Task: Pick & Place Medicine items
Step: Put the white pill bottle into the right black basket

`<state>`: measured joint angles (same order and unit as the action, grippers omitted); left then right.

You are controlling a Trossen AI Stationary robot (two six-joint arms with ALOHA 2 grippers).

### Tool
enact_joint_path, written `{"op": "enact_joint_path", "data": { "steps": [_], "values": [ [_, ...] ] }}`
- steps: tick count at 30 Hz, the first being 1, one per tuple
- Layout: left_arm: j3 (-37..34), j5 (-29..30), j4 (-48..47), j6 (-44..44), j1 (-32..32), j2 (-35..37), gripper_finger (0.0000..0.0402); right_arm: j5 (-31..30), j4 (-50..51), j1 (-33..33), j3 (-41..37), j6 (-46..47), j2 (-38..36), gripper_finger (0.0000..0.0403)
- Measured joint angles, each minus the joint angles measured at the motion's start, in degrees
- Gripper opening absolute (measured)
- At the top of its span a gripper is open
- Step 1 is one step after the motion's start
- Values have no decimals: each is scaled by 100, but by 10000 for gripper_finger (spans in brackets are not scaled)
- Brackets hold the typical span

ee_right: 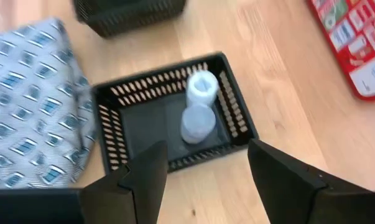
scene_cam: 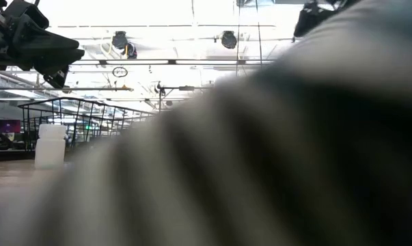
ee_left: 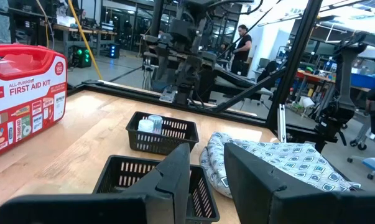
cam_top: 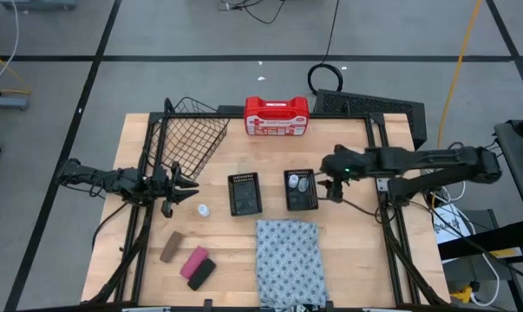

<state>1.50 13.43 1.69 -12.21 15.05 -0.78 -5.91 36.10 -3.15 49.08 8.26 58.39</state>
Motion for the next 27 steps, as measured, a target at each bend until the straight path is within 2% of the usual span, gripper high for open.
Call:
{"op": "enact_joint_path", "data": {
  "steps": [9, 17, 20, 27],
  "values": [
    [0, 2, -1, 0, 0, 0, 108, 1, -2052, 352, -1757, 185, -1300, 202],
    [0, 0, -2, 0, 0, 0, 108, 20, -3892, 598, -3115, 458, -1948, 196],
    [0, 2, 0, -2, -2, -2, 108, 21, -4201, 699, -3388, 431, -2170, 196],
    [0, 2, 0, 0, 0, 0, 108, 22, -4003, 834, -3584, 154, -2907, 196]
  ]
}}
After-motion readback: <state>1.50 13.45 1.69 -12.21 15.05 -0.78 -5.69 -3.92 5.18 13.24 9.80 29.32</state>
